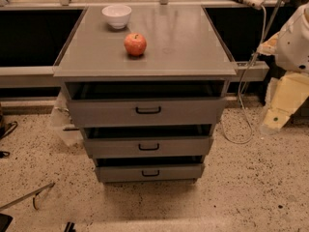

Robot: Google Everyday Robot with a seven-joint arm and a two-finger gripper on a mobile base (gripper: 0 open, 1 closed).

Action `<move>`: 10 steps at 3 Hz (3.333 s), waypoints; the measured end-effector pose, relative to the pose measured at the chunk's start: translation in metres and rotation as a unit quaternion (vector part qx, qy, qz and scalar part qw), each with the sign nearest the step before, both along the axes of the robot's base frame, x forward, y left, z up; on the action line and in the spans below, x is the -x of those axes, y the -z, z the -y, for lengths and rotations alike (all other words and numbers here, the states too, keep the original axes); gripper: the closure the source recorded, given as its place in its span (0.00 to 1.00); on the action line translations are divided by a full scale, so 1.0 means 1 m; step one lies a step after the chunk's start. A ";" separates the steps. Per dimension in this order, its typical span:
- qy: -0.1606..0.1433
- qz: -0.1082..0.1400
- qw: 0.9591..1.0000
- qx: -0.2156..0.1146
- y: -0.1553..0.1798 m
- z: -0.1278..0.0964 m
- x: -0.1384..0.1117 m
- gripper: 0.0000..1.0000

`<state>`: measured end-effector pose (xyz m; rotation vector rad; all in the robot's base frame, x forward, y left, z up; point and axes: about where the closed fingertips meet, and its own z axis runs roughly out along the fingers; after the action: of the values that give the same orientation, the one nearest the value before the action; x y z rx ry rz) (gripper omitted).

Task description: Open top drawer

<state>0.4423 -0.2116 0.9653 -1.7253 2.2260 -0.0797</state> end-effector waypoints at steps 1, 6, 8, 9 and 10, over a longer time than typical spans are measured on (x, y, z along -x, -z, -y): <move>-0.027 -0.007 0.999 -0.025 0.039 -0.019 -0.019 0.00; -0.045 0.038 0.992 -0.110 0.160 -0.058 -0.106 0.00; -0.075 0.040 0.988 -0.130 0.196 -0.105 -0.131 0.00; -0.073 0.040 0.987 -0.137 0.212 -0.109 -0.133 0.00; -0.068 0.041 0.987 -0.141 0.226 -0.107 -0.137 0.00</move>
Offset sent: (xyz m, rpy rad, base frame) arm 0.1112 0.0554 -0.1839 0.2508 -0.0682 0.1267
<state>0.5794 -0.1045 0.7389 -1.6790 1.9485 0.1838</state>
